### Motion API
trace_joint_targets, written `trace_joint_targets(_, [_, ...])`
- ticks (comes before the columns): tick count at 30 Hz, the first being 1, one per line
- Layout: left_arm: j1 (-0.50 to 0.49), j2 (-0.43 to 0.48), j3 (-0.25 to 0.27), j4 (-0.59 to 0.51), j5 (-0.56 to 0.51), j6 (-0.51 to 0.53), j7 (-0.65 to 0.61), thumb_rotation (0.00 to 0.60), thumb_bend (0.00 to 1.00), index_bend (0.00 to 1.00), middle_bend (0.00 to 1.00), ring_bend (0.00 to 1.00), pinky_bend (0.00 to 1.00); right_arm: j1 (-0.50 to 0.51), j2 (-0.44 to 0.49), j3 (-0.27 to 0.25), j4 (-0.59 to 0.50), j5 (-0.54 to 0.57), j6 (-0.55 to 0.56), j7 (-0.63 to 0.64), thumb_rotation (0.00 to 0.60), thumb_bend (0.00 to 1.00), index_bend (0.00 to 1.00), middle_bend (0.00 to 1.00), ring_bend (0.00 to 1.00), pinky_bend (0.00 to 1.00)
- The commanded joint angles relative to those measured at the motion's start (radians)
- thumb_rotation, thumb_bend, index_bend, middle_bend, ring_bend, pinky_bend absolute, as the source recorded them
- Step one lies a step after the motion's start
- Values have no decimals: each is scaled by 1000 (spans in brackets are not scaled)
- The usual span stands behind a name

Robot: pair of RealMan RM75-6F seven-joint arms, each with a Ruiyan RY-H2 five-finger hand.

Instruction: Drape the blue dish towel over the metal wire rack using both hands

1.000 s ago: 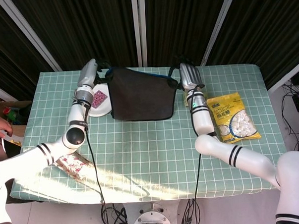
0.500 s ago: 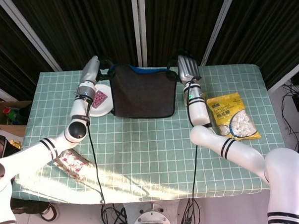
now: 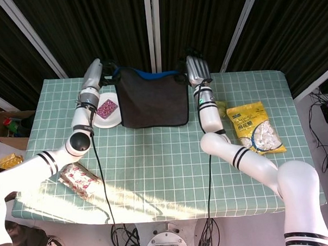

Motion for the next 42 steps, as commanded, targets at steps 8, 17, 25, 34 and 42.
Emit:
trace_joint_targets(8, [16, 26, 7, -53, 3, 5, -26, 600, 601, 876, 284, 230, 314, -9, 16, -5, -33, -4, 10, 9, 600, 491, 1000, 136, 0, 0])
trace_joint_targets(17, [85, 123, 1, -292, 97, 106, -57, 600, 600, 878, 285, 231, 309, -151, 183, -27, -355, -91, 116, 59, 600, 493, 1000, 135, 0, 0])
trace_joint_targets(25, [125, 215, 8, -541, 126, 221, -24, 600, 600, 879, 287, 230, 309, -279, 366, -60, -667, -96, 179, 55, 600, 504, 1000, 135, 0, 0])
trace_joint_targets(34, [108, 246, 17, -686, 75, 334, 37, 600, 601, 879, 290, 231, 309, -361, 498, -82, -834, -120, 212, 82, 600, 525, 1000, 139, 0, 0])
trace_joint_targets(42, [90, 199, 44, -621, 10, 298, 36, 600, 601, 880, 290, 231, 309, -341, 505, -115, -752, -46, 133, 97, 600, 527, 1000, 146, 0, 0])
